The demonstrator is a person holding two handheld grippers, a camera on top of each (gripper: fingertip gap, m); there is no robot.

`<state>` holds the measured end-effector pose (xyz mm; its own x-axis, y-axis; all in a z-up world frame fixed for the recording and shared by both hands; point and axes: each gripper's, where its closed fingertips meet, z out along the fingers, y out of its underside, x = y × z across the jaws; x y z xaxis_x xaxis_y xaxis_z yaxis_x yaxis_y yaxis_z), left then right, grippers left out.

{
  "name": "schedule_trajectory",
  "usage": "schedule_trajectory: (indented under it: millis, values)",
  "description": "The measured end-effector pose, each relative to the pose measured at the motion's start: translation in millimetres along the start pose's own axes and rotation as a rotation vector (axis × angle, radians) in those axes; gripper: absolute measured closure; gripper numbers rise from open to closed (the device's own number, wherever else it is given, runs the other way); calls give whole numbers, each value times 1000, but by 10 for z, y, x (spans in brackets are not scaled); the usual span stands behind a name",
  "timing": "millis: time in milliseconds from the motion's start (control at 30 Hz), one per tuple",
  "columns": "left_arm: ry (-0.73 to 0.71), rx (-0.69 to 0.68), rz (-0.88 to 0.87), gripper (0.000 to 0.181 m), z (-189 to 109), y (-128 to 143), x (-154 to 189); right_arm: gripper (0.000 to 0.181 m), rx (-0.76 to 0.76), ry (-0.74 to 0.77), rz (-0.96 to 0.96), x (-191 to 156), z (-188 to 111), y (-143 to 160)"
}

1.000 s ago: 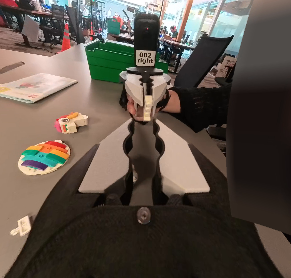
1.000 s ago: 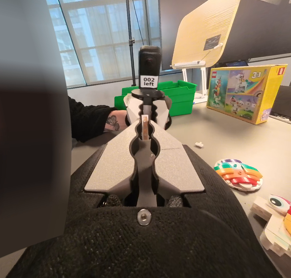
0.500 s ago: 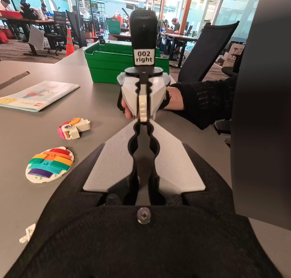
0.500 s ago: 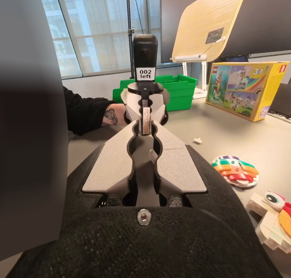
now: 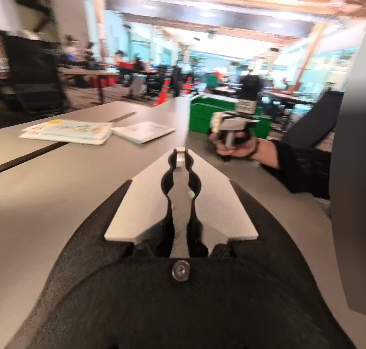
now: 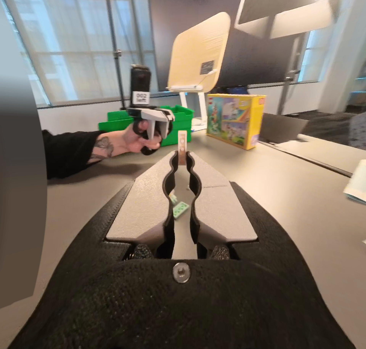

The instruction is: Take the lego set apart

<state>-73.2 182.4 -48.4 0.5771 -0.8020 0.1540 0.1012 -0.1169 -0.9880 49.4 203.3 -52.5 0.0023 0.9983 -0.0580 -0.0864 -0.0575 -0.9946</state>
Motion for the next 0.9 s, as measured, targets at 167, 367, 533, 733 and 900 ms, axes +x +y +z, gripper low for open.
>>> schedule_trajectory:
  millis: [167,367,533,733,900]
  values:
    - [-385,-249,45,174,-102,487,-637,176,-47,311,-266,365,-24,106]
    - [-435,-491,150,174,-53,853,-689,176,-145,512,-647,498,-80,126]
    - [-464,-595,157,174,-78,1000,-719,175,-202,535,-786,488,-44,175]
    - [-458,-679,54,156,-103,1159,-708,175,-247,525,-868,451,1,232]
    - [-449,-584,3,107,-38,1039,-688,175,-303,531,-1069,364,67,254]
